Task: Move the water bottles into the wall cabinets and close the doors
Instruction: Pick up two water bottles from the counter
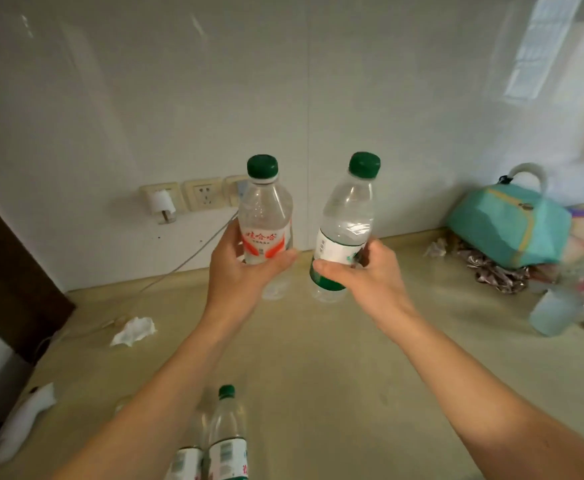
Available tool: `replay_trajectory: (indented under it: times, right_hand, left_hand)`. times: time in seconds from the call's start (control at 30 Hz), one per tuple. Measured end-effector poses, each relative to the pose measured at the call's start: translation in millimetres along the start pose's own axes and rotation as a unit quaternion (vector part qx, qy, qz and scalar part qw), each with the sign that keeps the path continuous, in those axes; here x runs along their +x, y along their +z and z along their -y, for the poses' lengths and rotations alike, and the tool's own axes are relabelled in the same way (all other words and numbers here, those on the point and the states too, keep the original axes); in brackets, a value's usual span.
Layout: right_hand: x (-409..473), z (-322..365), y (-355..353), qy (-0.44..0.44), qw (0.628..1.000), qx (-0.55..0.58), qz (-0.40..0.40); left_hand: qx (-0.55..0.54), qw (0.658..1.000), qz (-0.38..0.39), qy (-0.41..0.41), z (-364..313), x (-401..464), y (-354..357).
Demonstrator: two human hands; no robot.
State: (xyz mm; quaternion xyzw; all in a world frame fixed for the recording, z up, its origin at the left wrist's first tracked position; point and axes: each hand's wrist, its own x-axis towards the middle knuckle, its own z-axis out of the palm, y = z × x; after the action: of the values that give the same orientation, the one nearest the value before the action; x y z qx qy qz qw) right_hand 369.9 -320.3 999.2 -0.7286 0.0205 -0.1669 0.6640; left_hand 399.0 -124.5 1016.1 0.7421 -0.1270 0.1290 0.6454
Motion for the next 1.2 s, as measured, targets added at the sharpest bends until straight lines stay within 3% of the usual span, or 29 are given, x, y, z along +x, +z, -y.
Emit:
replay_trajectory:
  times: [0.33, 0.6, 0.8, 0.97, 1.2]
  right_hand:
    - [19.7, 151.1, -49.4, -0.148, 0.988, 0.036, -0.014]
    - [61.2, 258.8, -84.4, -0.236, 0.969, 0.069, -0.022]
    - [96.5, 317.5, -99.0, -0.273, 0.955, 0.108, 0.040]
    - [140.3, 365.7, -99.4, -0.280, 0.958, 0.059, 0.019]
    - [204.6, 372.8, -80.0, -0.219, 0.975, 0.022, 0.029]
  left_hand:
    - [-0.030, 0.984, 0.015, 0.174, -148.7, 45.5, 16.8]
    - [-0.080, 0.970, 0.019, 0.229, -256.1, 89.1, 27.4]
    - [-0.121, 0.964, 0.033, 0.234, -327.9, 124.8, 21.7]
    - [-0.077, 0.967, -0.021, 0.242, -377.5, 159.7, 22.1]
    - [-0.005, 0.983, -0.024, 0.183, -362.3, 208.0, 34.9]
